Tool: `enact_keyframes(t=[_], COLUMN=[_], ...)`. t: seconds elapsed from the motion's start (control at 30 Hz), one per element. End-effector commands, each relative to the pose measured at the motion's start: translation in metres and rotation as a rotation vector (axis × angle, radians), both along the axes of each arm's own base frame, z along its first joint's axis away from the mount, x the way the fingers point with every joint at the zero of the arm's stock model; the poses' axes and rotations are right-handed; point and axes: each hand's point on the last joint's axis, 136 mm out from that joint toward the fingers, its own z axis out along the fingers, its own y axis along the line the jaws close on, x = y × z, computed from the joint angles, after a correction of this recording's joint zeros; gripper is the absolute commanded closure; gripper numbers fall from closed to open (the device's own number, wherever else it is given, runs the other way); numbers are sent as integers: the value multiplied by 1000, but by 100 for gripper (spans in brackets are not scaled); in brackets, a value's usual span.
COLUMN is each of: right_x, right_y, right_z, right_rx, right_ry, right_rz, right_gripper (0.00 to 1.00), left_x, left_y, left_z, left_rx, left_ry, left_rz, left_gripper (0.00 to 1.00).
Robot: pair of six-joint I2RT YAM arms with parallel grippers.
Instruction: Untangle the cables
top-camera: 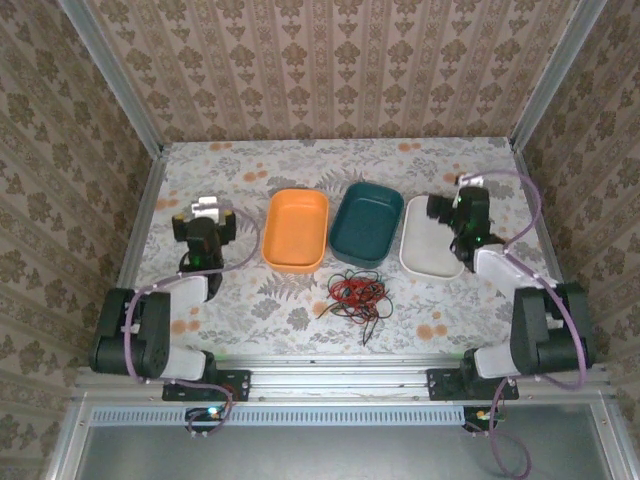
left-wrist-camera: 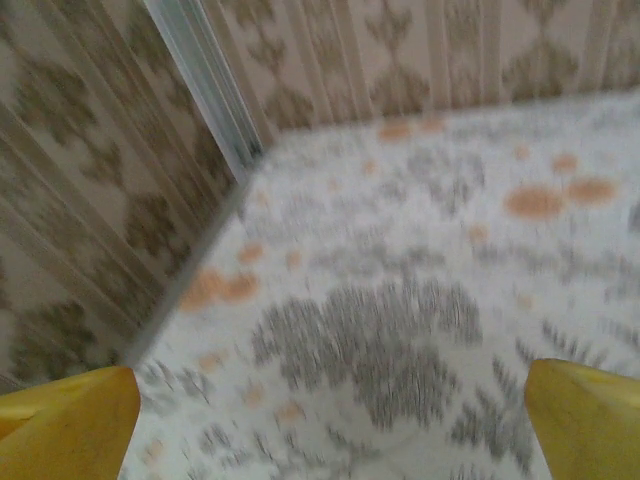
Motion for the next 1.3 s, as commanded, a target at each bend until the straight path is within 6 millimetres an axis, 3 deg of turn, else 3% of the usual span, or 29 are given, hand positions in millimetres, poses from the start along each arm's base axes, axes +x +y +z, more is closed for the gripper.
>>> enact_keyframes(t=[0.0, 0.07, 0.17, 0.3, 0.4, 0.53, 0.8, 0.93, 1.27], right_x=[-42, -55, -85, -139, -177, -214, -252, -260, -253], right_y=[17, 55, 116, 181, 209, 229, 242, 245, 256], right_z=[-4, 3, 1, -24, -41, -61, -91, -100, -104], right_rx=[-16, -36, -77, -9, -37, -39, -95, -105, -127], right_ry=[155, 179, 235, 379, 477, 588, 760, 801, 798], right_rz=[-41, 78, 293, 558, 705, 820, 939, 959, 995], right_gripper=[11, 12, 12, 15, 23, 43, 64, 64, 62], left_x=[-12, -17, -35, -83, -115, -139, -152, -157, -162], left_y=[1, -33, -122, -231, -273, -290, -288, -293, -298], left_z=[27, 26, 13, -13, -25, -37, -60, -71, -75], left_rx=[113, 101, 48, -154, -237, -225, -243, -211, -184], left_ry=[26, 77, 144, 314, 416, 477, 549, 576, 582], left_rz=[125, 42, -259, -702, -874, -939, -930, -936, -951], left_gripper=[0, 0, 0, 0, 0, 1, 4, 4, 3])
